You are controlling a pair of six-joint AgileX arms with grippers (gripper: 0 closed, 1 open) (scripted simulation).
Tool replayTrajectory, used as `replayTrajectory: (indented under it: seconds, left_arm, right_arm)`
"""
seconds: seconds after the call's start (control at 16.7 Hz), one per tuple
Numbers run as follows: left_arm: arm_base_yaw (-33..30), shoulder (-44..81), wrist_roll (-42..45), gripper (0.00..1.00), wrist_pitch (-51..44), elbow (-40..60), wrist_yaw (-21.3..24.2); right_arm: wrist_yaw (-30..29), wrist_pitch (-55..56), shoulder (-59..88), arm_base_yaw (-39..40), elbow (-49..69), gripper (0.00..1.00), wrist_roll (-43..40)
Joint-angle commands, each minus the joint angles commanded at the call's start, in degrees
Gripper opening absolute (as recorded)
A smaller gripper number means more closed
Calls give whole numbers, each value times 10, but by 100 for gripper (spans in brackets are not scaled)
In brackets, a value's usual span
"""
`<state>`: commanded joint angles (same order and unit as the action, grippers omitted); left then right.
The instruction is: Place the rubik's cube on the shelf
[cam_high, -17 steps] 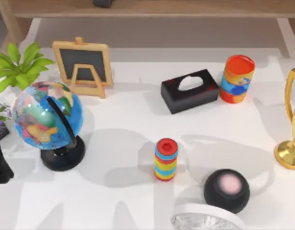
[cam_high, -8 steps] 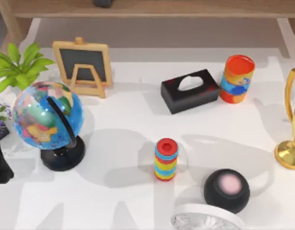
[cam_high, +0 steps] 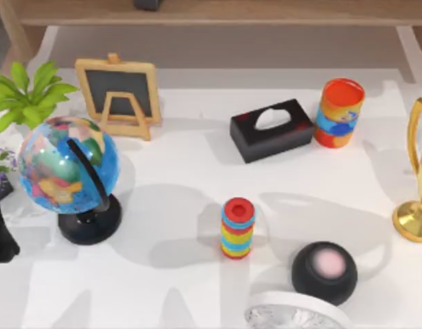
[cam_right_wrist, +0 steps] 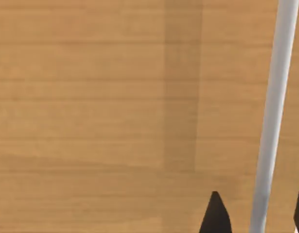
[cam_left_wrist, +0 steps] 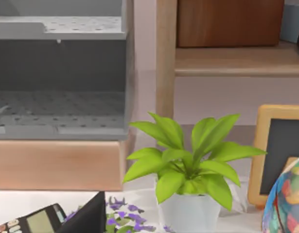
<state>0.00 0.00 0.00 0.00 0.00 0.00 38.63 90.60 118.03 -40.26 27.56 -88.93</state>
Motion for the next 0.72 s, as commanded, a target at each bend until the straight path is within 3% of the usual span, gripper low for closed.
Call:
replayTrajectory:
  seconds: [0.3, 0.72]
  left_arm:
    - [0, 0, 0, 100, 0, 0, 0]
    - [0, 0, 0, 100, 0, 0, 0]
  right_arm:
    - [0, 0, 0, 0, 0, 98, 0]
    - [0, 0, 0, 0, 0, 100, 0]
